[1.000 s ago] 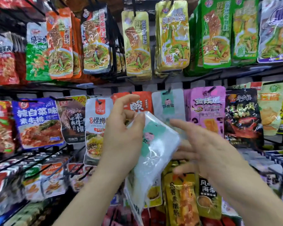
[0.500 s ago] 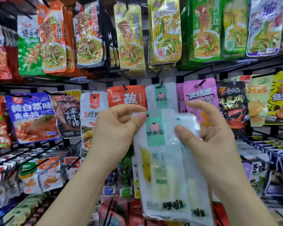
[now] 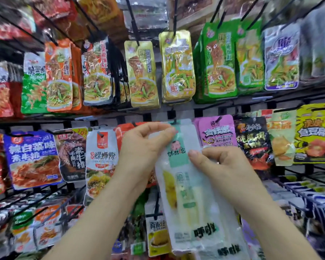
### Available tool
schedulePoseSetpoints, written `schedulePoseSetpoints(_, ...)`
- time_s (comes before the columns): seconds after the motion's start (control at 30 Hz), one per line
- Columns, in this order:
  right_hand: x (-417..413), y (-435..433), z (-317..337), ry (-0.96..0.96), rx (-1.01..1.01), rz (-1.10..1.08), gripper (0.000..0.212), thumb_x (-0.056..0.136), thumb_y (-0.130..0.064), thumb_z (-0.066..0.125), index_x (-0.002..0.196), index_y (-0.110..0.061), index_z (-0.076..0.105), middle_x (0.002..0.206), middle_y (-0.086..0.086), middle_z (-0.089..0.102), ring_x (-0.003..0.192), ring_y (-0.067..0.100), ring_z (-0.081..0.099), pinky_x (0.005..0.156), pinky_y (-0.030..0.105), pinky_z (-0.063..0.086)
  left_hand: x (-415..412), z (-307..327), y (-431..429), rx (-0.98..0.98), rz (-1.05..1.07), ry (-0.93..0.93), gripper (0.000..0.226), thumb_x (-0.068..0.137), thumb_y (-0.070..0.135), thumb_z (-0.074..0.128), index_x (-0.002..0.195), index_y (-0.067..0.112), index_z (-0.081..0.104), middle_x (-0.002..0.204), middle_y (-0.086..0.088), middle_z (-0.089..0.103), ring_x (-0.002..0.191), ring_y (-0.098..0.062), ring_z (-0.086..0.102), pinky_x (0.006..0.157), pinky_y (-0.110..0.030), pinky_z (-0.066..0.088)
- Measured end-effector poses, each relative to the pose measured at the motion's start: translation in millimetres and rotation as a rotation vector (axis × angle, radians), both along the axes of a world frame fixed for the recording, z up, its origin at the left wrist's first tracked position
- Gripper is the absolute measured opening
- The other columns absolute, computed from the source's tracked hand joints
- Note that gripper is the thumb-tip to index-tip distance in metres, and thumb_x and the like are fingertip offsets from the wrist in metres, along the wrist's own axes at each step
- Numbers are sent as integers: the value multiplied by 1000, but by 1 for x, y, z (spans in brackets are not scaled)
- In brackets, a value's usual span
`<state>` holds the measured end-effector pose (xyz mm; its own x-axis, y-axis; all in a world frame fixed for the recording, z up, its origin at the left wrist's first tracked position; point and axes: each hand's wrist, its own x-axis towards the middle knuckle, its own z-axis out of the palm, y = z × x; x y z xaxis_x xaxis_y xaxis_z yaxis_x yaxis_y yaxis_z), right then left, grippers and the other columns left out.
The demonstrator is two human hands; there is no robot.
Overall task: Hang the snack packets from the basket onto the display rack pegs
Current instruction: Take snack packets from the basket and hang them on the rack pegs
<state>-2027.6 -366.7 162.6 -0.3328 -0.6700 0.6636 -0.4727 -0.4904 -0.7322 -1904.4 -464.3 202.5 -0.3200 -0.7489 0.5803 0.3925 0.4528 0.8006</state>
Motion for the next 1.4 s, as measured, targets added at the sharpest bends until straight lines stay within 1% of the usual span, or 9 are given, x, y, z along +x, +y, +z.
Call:
schedulePoseSetpoints(0.17, -7, -18, 12, -112, -25, -14, 33, 93, -25, 63, 76, 2, 71, 82, 32, 68, 63, 36, 63, 64, 51, 51, -16, 20, -13, -96, 76, -86, 16, 79, 15, 77, 64, 22, 74, 68, 4, 72, 65, -11, 67, 64, -28, 55)
schedulePoseSetpoints(0.3, -8, -30, 19, -193, -32, -7, 55, 87, -39, 65, 77, 14, 58, 83, 47, 55, 52, 43, 47, 62, 38, 42, -27, 28, -25, -319, 272, -151, 9, 85, 23, 73, 78, 28, 71, 74, 16, 69, 71, 5, 63, 69, -17, 52)
schedulePoseSetpoints(0.37, -6, -33, 22, -203, -35, -37, 59, 89, -37, 65, 74, 18, 48, 56, 26, 42, 51, 24, 30, 56, 29, 29, -30, 28, -30, -284, 266, -158, 9, 88, 23, 70, 79, 26, 71, 76, 11, 71, 73, -4, 67, 65, -22, 55)
schedulePoseSetpoints(0.6, -5, -42, 21, -174, 58, -91, 63, 78, -53, 57, 80, 9, 55, 71, 4, 42, 69, 18, 38, 94, 43, 25, -27, 22, -36, -127, 135, -141, 10, 90, 18, 67, 86, 26, 71, 84, -2, 74, 78, -18, 72, 66, -32, 58)
schedulePoseSetpoints(0.63, -6, -42, 20, -176, 63, -84, 64, 81, -52, 58, 85, 12, 55, 72, 5, 43, 70, 18, 39, 65, 50, 48, -25, 21, -35, -128, 111, -135, 12, 90, 15, 66, 93, 27, 67, 85, -4, 73, 75, -17, 71, 64, -32, 57)
schedulePoseSetpoints(0.9, -15, -41, 16, -108, 52, -161, 52, 94, -27, 61, 57, 2, 39, 50, 1, 21, 52, 16, 24, 62, 28, 27, -10, -13, -39, -320, 155, -262, 28, 83, 6, 73, 92, 32, 64, 80, -7, 69, 70, -36, 64, 67, -47, 58)
schedulePoseSetpoints(1.0, -19, -37, 13, -43, 102, -219, 46, 91, -30, 65, 62, 5, 60, 52, 18, 51, 52, 11, 41, 56, 31, 36, -14, -11, -51, -398, 265, -331, 28, 80, 14, 77, 94, 36, 67, 71, 11, 60, 63, -18, 54, 63, -31, 50)
schedulePoseSetpoints(1.27, -35, 13, 9, -42, -7, -334, 18, 82, -13, 72, 69, -25, 75, 73, -28, 69, 73, -17, 60, 58, -2, 38, -24, -6, -53, -531, 438, -537, 40, 90, 6, 62, 122, 30, 59, 71, 11, 48, 62, -7, 50, 58, -19, 39)
schedulePoseSetpoints(1.4, -42, 36, 16, -97, -132, -262, 20, 80, -10, 73, 72, -28, 77, 77, -11, 74, 71, 0, 64, 68, 18, 48, -27, -3, -50, -566, 505, -636, 50, 89, 3, 57, 131, 30, 51, 87, 3, 61, 77, -15, 58, 66, -27, 40)
